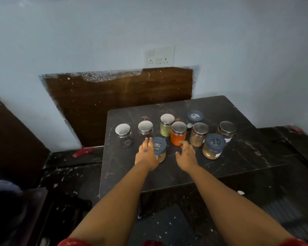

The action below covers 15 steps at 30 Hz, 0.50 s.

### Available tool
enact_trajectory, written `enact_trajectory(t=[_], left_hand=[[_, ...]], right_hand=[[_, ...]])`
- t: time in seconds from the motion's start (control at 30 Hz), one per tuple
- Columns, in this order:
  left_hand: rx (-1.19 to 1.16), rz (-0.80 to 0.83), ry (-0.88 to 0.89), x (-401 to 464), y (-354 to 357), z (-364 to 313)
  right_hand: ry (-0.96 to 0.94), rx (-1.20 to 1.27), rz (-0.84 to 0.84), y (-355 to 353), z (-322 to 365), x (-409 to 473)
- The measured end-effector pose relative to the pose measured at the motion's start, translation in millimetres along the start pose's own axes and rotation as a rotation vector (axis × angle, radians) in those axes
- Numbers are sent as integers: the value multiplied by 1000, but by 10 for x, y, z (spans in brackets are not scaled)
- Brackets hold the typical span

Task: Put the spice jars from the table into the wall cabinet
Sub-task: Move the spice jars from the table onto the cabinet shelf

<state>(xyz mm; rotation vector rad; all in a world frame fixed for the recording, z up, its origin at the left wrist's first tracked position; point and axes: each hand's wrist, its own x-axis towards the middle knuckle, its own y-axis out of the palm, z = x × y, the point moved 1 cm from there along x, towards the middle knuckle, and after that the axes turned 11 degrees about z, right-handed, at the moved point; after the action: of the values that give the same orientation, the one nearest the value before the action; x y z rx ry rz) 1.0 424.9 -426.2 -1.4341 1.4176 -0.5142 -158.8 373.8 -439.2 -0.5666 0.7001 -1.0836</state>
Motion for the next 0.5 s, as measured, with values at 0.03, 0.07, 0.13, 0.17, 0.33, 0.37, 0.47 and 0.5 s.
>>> enact_trajectory(t=[0.03, 0.07, 0.13, 0.17, 0.33, 0.37, 0.47, 0.5], left_hand=[[31, 18, 12, 39, 3, -8], [66, 40, 24, 89, -2, -15], [145, 64, 41, 192, -34, -59], [174, 75, 46, 268, -53, -76], [211, 144, 33, 546, -7, -127], [216, 163, 28, 596, 6, -125], [260, 183, 19, 727, 9, -122], [265, 173, 23, 763, -9, -143]], right_hand=[[-3, -3, 22, 23, -24, 26], [-13, -9, 33, 44, -32, 50], [-69, -51, 47, 80, -18, 99], [-94, -59, 54, 129, -12, 152], [-91, -55, 75, 224, -2, 309], [-83, -64, 81, 204, -14, 358], [-60, -92, 22, 59, -12, 551], [-46, -90, -26, 4, -2, 625]])
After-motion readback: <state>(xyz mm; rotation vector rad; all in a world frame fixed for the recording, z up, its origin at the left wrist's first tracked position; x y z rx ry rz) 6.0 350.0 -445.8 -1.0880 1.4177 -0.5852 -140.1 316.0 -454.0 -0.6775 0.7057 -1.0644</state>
